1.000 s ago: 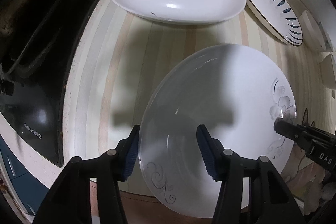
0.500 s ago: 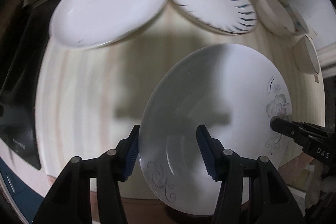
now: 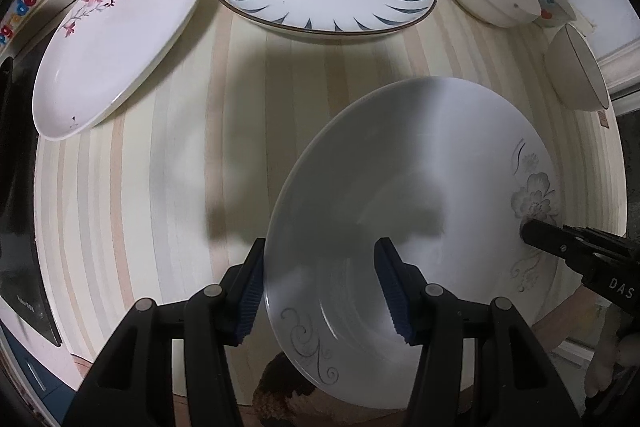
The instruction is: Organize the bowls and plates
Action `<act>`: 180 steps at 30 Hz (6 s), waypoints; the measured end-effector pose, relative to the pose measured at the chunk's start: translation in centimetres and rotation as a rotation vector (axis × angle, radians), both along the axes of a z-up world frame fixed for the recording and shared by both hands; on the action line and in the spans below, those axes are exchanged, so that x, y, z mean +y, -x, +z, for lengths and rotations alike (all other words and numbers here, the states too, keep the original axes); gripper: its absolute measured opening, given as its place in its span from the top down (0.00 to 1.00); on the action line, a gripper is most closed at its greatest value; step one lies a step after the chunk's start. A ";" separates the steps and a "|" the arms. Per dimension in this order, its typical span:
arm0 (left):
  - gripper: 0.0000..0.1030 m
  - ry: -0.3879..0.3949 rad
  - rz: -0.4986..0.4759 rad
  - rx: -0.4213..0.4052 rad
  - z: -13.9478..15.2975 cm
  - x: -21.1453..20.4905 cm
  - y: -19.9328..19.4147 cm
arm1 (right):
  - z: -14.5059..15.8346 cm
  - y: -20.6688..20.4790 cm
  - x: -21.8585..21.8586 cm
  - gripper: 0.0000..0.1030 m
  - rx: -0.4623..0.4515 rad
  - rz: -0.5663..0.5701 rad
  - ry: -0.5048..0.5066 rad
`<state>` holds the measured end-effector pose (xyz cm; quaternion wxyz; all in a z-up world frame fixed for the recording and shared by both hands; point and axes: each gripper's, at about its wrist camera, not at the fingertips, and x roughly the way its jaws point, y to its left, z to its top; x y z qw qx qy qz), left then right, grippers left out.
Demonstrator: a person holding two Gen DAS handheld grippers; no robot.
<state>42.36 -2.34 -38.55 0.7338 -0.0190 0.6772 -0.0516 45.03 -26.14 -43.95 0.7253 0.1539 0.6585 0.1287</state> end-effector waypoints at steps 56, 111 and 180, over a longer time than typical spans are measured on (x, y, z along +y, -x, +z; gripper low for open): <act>0.68 0.125 0.552 -0.080 -1.9 21.8 -6.3 | 0.6 -27.9 30.8 0.86 -0.130 0.527 -0.010; 0.68 -0.066 -0.055 0.021 -0.9 -0.7 -1.7 | 1.9 0.2 1.3 0.87 -0.026 0.046 -0.020; 0.74 0.140 -0.016 -0.172 7.8 4.7 -15.6 | 8.9 -14.0 6.5 0.87 -0.199 -0.078 0.030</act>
